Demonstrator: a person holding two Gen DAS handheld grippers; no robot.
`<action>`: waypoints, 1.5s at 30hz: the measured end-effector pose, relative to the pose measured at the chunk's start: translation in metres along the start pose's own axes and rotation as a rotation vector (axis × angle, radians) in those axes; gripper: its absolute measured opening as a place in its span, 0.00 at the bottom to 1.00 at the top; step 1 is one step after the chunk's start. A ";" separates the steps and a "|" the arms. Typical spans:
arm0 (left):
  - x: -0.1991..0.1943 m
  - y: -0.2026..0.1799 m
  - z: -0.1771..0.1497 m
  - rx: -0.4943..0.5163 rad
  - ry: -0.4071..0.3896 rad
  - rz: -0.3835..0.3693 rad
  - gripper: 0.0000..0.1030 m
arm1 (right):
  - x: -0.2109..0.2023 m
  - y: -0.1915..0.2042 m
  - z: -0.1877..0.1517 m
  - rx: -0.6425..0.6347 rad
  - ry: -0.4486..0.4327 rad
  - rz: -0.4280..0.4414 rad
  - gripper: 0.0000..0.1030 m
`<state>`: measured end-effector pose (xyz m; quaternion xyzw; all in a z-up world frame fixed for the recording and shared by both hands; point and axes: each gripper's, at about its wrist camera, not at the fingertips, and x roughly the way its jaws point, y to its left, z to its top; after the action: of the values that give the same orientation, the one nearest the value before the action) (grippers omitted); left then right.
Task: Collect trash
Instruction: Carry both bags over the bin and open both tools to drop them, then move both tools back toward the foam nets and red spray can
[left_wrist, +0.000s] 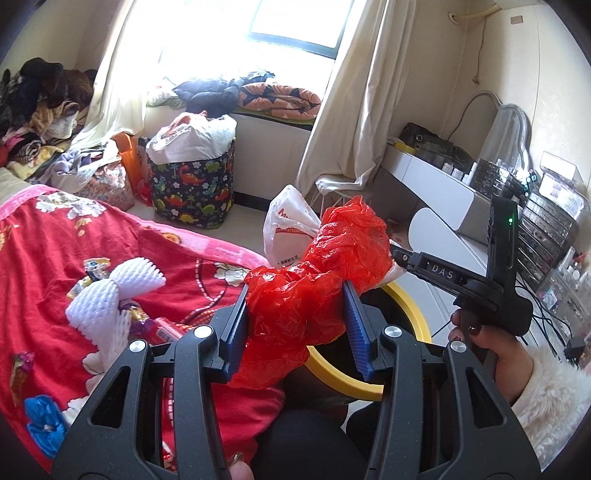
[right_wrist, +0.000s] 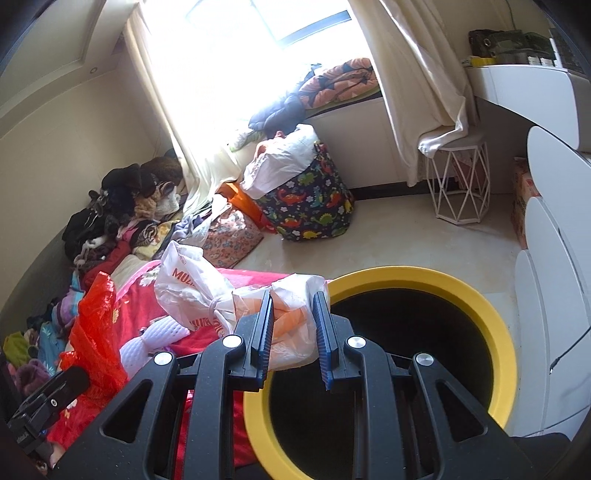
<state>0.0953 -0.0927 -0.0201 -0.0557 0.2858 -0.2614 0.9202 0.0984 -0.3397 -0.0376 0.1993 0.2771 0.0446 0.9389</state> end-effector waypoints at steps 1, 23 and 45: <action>0.001 -0.001 0.000 0.002 0.002 -0.002 0.38 | -0.001 -0.004 0.000 0.007 -0.003 -0.009 0.20; 0.037 -0.035 -0.009 0.061 0.087 -0.050 0.38 | -0.019 -0.065 -0.001 0.078 -0.019 -0.239 0.20; 0.096 -0.064 -0.026 0.129 0.232 -0.066 0.77 | -0.021 -0.097 -0.003 0.165 -0.043 -0.292 0.52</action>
<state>0.1197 -0.1955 -0.0737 0.0248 0.3710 -0.3139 0.8736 0.0764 -0.4315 -0.0676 0.2339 0.2859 -0.1195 0.9216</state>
